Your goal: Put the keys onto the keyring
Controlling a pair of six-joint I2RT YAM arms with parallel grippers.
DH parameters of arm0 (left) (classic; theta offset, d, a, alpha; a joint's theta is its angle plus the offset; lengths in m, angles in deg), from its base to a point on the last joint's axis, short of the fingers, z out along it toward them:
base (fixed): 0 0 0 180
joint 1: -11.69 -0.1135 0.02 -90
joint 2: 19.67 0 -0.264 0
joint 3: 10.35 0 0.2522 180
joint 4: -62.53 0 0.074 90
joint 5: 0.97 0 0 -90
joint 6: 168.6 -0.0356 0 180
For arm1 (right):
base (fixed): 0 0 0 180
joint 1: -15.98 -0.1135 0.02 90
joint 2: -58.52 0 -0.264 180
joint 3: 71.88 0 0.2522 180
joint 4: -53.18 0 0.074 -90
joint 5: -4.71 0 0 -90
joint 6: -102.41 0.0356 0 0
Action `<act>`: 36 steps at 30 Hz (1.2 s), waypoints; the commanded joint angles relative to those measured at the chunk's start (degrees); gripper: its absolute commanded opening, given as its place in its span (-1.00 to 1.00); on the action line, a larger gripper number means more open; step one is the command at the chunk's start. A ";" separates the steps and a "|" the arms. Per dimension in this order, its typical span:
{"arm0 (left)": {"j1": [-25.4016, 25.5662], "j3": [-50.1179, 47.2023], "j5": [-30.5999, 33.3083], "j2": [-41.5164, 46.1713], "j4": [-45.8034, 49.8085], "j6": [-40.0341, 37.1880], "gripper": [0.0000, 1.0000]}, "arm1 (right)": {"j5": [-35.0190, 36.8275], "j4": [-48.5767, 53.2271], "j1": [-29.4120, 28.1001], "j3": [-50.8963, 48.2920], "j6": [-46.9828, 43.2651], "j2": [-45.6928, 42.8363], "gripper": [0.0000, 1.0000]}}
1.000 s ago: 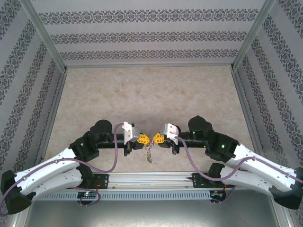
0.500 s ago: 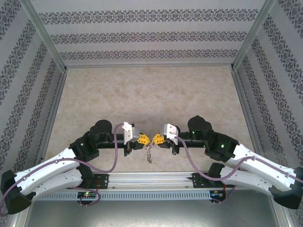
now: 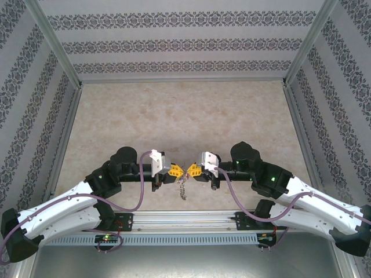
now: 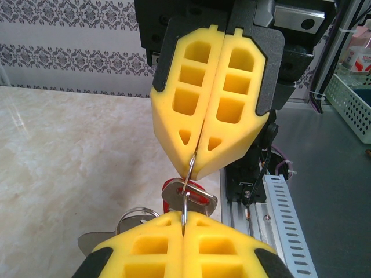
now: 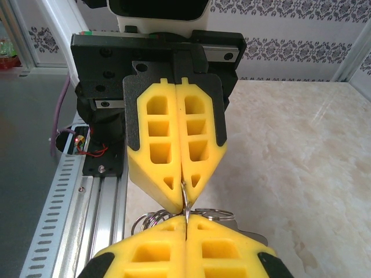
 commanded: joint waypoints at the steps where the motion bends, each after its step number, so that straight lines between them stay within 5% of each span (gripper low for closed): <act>1: 0.40 0.72 -0.49 0.78 -2.14 -0.09 -1.00 | -2.71 -0.37 -0.51 0.00 0.00 -0.30 -1.00; 36: 0.43 0.67 -0.65 0.83 -2.11 -0.08 -1.00 | -2.45 -0.68 -0.09 -0.08 0.40 -1.09 -1.00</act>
